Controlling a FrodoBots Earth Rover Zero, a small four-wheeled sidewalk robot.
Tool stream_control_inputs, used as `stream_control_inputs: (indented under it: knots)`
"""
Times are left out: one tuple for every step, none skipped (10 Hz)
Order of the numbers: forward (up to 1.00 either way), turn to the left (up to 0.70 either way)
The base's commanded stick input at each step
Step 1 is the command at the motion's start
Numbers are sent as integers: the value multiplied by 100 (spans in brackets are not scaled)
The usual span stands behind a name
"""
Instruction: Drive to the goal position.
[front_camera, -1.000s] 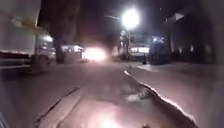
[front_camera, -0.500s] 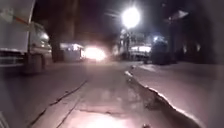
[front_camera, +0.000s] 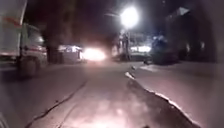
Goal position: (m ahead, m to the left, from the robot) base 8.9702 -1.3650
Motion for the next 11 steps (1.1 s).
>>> stream_control_inputs:
  knots:
    - [70,1]
    - [70,1]
    - [70,1]
    - [70,1]
    - [70,1]
    - [70,1]
    - [70,1]
    - [70,1]
    - [70,1]
    - [70,1]
    - [70,1]
